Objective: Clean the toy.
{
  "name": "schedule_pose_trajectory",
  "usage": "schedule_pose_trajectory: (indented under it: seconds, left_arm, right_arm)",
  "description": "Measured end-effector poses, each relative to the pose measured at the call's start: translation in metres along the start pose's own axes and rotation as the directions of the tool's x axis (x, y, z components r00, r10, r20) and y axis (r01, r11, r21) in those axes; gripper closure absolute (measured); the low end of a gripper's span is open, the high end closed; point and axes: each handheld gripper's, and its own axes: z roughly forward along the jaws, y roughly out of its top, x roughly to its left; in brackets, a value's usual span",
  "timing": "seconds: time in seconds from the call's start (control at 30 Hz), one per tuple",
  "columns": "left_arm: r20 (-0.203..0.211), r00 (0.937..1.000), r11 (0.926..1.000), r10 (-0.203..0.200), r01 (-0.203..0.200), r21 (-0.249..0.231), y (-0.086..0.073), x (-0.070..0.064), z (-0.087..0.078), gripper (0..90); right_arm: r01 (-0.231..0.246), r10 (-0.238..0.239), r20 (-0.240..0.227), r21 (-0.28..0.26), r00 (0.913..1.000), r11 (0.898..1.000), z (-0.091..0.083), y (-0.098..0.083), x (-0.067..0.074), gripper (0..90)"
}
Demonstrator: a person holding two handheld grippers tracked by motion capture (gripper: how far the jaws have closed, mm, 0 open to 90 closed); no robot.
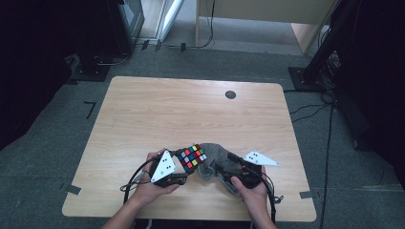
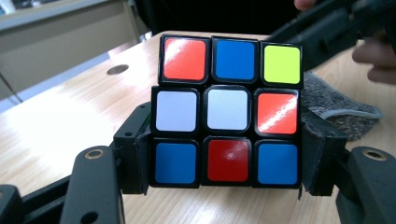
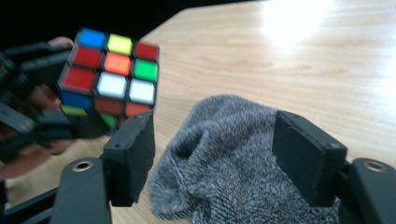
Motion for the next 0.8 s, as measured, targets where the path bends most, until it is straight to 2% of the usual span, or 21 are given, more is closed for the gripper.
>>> schedule_pose_trajectory:
  seconds: [0.03, 0.07, 0.1, 0.17, 0.27, 0.33, 0.4, 0.43, 0.47, 0.53, 0.67, 0.73, 0.77, 0.8]
  left_arm:
    - [0.000, 1.0000, 1.0000, 0.000, 0.000, 0.000, 0.000, 0.000, 0.000, 33.7]
    - [-0.006, 0.9998, 0.9998, -0.017, 0.017, 0.004, 0.000, 0.001, 0.000, 33.7]
    - [-0.006, 0.9998, 0.9998, -0.017, 0.017, 0.004, 0.000, 0.001, 0.000, 33.8]
    - [-0.011, 0.9995, 0.9995, -0.029, 0.029, 0.012, -0.001, 0.002, 0.000, 33.8]
    - [-0.005, 0.9987, 0.9986, -0.051, 0.051, 0.014, 0.000, 0.002, -0.002, 33.7]
    - [-0.002, 0.9979, 0.9978, -0.065, 0.065, 0.011, 0.001, 0.003, -0.003, 33.7]
    - [0.000, 0.9960, 0.9960, -0.089, 0.089, 0.001, 0.001, 0.003, -0.006, 33.8]
    - [0.012, 0.9946, 0.9947, -0.103, 0.103, -0.002, 0.002, 0.004, -0.007, 33.9]
    - [0.020, 0.9933, 0.9935, -0.114, 0.114, -0.002, 0.001, 0.006, -0.007, 33.8]
    - [0.022, 0.9933, 0.9936, -0.113, 0.113, 0.002, -0.001, 0.006, -0.007, 33.8]
    - [0.055, 0.9912, 0.9926, -0.121, 0.120, 0.020, -0.008, 0.006, -0.003, 33.9]
    - [0.067, 0.9904, 0.9925, -0.121, 0.120, 0.027, -0.010, 0.005, 0.001, 34.0]
    - [0.058, 0.9898, 0.9912, -0.130, 0.128, 0.033, -0.014, 0.004, 0.005, 33.9]
    - [0.058, 0.9898, 0.9912, -0.130, 0.128, 0.033, -0.014, 0.004, 0.005, 33.9]
  right_arm:
    - [0.000, 0.000, 0.000, 0.000, 1.0000, 1.000, 0.000, 0.000, 0.000, 31.9]
    - [0.034, -0.034, 0.031, 0.012, 0.9989, 0.999, 0.007, -0.004, 0.002, 34.2]
    - [0.034, -0.034, 0.031, 0.012, 0.9989, 0.999, 0.007, -0.004, 0.002, 34.2]
    - [0.063, -0.065, 0.078, 0.028, 0.9949, 0.998, 0.016, -0.009, 0.003, 34.4]
    - [0.042, -0.048, 0.094, 0.070, 0.9944, 0.997, 0.028, -0.015, 0.003, 33.3]
    - [0.044, -0.057, 0.116, 0.113, 0.9916, 0.993, 0.035, -0.019, 0.004, 33.6]
    - [0.084, -0.106, 0.159, 0.140, 0.9816, 0.987, 0.038, -0.023, 0.006, 38.9]
    - [0.140, -0.170, 0.191, 0.163, 0.9668, 0.977, 0.040, -0.026, 0.007, 43.1]
    - [0.153, -0.184, 0.196, 0.164, 0.9632, 0.974, 0.041, -0.029, 0.006, 43.6]
    - [0.154, -0.187, 0.196, 0.170, 0.9627, 0.973, 0.042, -0.031, 0.005, 44.9]
    - [0.110, -0.142, 0.168, 0.187, 0.9755, 0.976, 0.041, -0.031, -0.001, 45.6]
    - [0.113, -0.147, 0.165, 0.196, 0.9754, 0.974, 0.041, -0.031, -0.001, 45.9]
    - [0.130, -0.167, 0.169, 0.207, 0.9713, 0.970, 0.041, -0.032, 0.000, 46.1]
    - [0.130, -0.167, 0.169, 0.207, 0.9713, 0.970, 0.041, -0.032, 0.000, 46.1]
